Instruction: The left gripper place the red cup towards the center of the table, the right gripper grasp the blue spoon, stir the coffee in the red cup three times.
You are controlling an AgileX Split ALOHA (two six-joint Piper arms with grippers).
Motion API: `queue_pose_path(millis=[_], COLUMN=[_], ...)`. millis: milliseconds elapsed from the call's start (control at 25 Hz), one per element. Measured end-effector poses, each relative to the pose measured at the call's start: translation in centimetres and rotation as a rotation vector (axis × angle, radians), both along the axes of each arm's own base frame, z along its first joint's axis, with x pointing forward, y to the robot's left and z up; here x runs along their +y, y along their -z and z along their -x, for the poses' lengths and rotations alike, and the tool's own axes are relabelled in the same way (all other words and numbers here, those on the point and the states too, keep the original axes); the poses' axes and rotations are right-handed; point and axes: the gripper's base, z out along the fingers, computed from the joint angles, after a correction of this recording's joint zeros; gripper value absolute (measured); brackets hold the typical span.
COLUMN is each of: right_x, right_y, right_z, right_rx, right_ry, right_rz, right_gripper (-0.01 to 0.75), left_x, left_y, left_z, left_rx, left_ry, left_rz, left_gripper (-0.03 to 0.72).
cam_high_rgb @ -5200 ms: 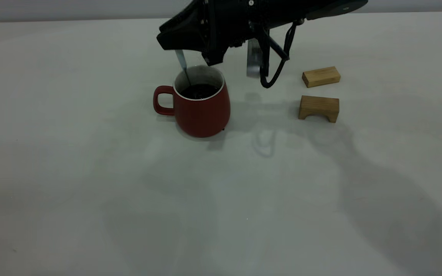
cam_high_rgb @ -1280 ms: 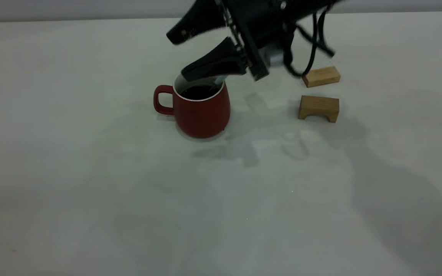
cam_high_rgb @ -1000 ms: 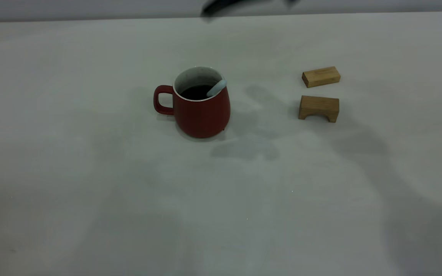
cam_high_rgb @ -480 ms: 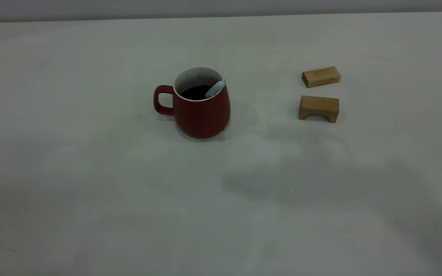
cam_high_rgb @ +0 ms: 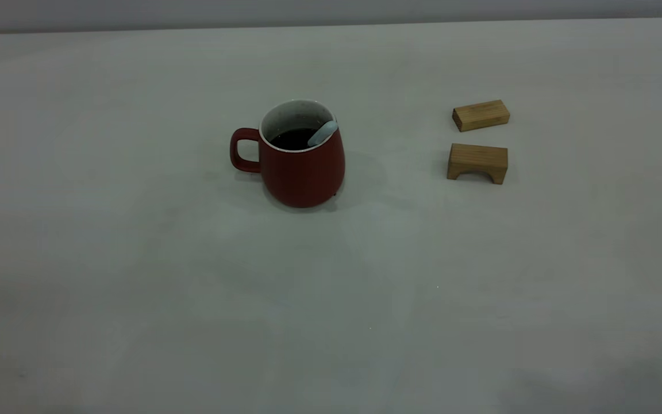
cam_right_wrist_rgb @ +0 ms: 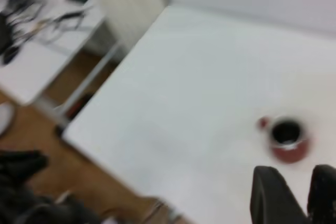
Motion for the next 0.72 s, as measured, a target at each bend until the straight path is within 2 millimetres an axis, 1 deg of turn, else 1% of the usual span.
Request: queue_pose_path(millis=[80,160,280,480,640,720], right_x=[-1.6,-3.1,-4.8,-6.3,-6.7,-6.7], right_y=[0.9,2.8,6.4,13.1,17.9,19.9], right_z=[2.7,4.9,6.8,8.7,9.4,9.6], right_rx=[-0.058,-0.089,-0.104,-0.070,-0.018,0.002], right_ry=[0.054,0.128,0.260,0.437,0.510,0.525], right_rz=[0.033,0.071,0.167,0.286,0.335,0.346], right_gripper=[0.210,0.213,0.217,0.225,0.229,0.230], left_x=[0.0,0.0,0.0,0.0,0.0,0.0], left_y=[0.0,0.0,0.0,0.0,0.0,0.0], left_z=[0.0,0.0,0.0,0.0,0.0,0.0], left_rx=[0.000,0.000,0.000,0.000,0.000,0.000], left_ry=[0.000,0.000,0.000,0.000,0.000,0.000], left_rz=[0.000,0.000,0.000,0.000,0.000,0.000], left_gripper=[0.243,0.243,0.243,0.243,0.243,0.243])
